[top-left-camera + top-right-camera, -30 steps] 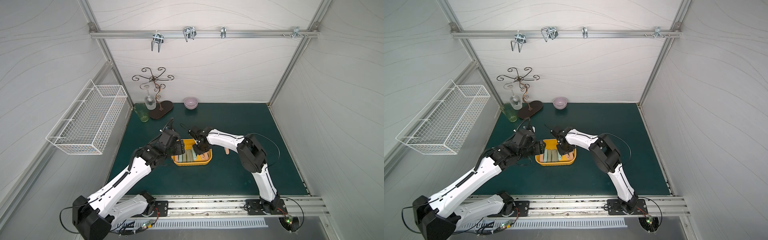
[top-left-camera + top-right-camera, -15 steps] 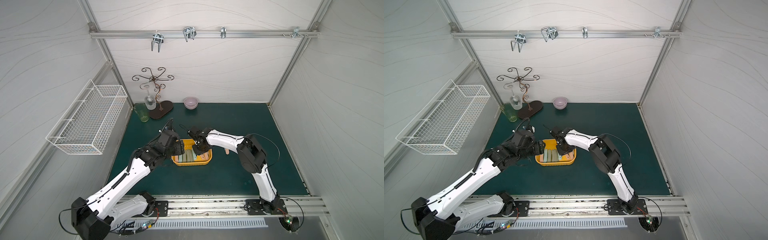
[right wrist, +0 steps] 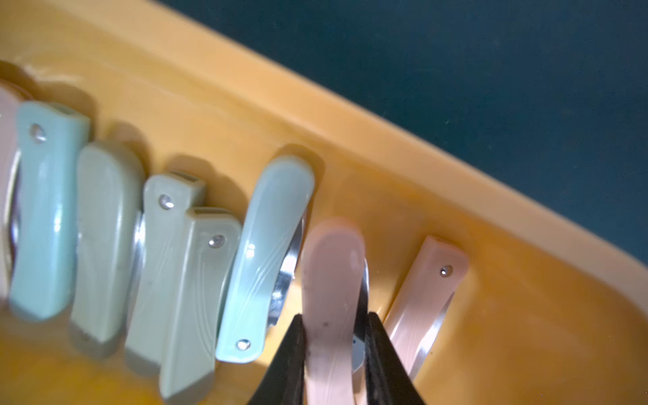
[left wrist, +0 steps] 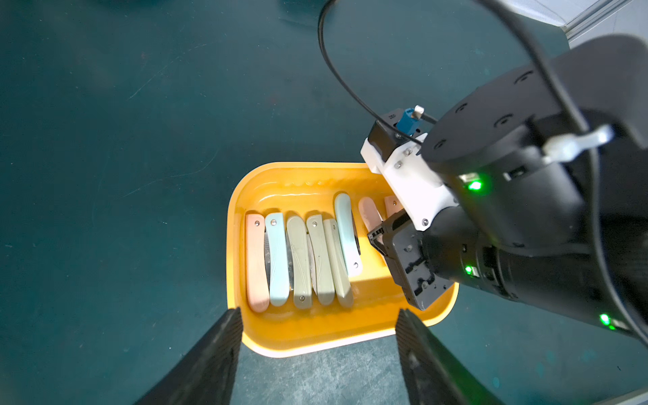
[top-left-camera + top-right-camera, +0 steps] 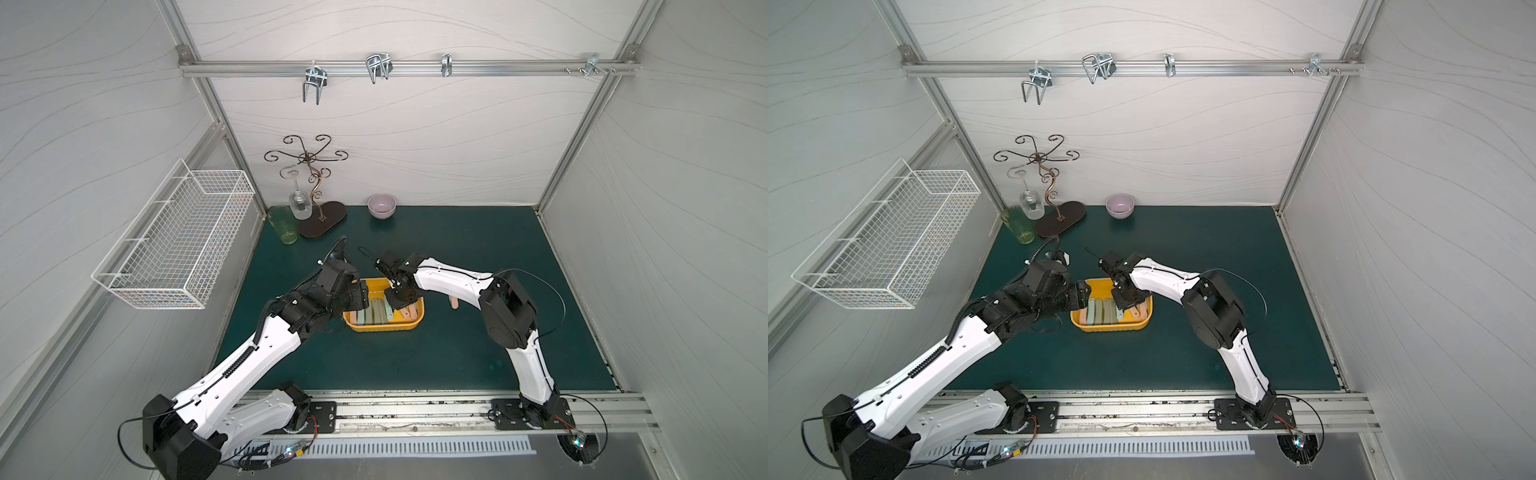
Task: Take the fruit knife out of the storage box
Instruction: Pick up the fruit knife from the storage box.
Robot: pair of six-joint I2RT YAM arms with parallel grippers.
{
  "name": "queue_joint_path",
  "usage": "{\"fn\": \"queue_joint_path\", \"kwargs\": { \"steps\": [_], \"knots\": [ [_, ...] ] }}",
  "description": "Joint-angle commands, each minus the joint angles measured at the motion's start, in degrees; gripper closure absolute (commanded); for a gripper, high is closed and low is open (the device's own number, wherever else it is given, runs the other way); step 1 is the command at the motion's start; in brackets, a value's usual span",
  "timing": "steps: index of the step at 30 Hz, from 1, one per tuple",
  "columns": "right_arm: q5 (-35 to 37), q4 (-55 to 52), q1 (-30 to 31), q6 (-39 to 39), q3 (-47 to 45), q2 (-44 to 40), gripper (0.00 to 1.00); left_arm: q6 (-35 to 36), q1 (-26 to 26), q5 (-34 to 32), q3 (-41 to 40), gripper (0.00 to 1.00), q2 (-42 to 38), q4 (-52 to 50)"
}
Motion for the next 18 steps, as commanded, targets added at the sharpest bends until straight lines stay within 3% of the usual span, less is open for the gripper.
{"fn": "queue_joint_path", "kwargs": {
  "steps": [1,18],
  "knots": [
    [0.7,-2.3,0.5,0.0,2.0,-3.4,0.97,0.0,0.3,-0.7,0.2,0.28,-0.8,1.4],
    [1.4,-6.9,-0.9,-0.1,5.8,-8.6,0.97,-0.2,0.3,-0.6,0.4,0.28,0.0,1.9]
  ]
}}
